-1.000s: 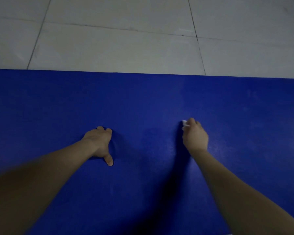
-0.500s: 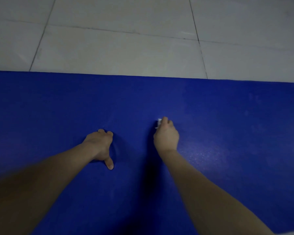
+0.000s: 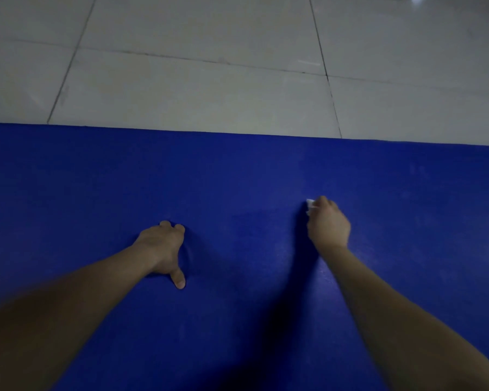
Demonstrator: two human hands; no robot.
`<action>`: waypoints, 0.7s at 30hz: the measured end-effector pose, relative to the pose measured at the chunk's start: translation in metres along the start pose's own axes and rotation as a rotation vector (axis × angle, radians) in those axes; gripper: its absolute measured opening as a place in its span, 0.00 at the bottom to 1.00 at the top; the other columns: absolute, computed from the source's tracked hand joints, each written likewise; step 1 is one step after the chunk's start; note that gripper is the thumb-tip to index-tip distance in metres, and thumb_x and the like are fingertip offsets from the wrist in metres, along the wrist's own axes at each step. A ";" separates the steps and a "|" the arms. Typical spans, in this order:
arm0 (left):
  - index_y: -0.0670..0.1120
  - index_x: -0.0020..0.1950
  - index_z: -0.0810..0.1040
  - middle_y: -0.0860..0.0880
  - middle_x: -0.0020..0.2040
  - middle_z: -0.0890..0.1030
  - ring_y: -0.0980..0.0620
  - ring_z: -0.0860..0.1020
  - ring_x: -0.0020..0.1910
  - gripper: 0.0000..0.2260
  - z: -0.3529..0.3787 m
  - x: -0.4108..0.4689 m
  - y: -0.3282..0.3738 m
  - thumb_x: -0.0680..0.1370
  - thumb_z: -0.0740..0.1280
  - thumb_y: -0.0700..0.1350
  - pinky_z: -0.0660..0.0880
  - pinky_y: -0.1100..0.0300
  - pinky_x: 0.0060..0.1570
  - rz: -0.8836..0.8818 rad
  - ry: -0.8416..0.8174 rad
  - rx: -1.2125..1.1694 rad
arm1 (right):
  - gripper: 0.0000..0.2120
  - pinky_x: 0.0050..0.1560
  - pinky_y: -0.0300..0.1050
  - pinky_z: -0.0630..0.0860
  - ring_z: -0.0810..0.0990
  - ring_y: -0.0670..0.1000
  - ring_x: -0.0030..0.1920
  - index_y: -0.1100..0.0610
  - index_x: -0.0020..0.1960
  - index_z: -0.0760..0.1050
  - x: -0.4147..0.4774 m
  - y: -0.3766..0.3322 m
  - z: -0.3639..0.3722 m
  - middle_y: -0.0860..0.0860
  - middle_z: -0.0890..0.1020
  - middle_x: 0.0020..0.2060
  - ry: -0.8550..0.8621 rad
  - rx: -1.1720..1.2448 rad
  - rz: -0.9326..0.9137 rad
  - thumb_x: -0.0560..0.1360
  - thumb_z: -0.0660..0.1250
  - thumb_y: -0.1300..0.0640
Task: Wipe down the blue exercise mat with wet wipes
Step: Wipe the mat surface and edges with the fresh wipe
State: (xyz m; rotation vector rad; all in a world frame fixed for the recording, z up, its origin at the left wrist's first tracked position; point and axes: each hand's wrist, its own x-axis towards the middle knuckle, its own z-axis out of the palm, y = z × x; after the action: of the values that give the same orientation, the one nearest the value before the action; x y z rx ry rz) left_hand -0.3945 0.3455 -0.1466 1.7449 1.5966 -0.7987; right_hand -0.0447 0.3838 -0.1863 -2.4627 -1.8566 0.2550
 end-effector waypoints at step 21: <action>0.48 0.75 0.61 0.48 0.67 0.68 0.48 0.73 0.62 0.53 0.000 -0.003 0.000 0.58 0.82 0.65 0.76 0.56 0.56 0.003 0.004 0.040 | 0.06 0.33 0.45 0.66 0.74 0.52 0.38 0.58 0.55 0.74 -0.039 -0.138 0.033 0.54 0.79 0.47 -0.064 0.087 -0.407 0.79 0.65 0.61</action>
State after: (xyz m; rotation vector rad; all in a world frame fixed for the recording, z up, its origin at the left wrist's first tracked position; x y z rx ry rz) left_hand -0.3943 0.3439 -0.1443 1.7775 1.5908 -0.8319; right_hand -0.1911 0.3828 -0.1962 -1.9832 -2.2604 0.3858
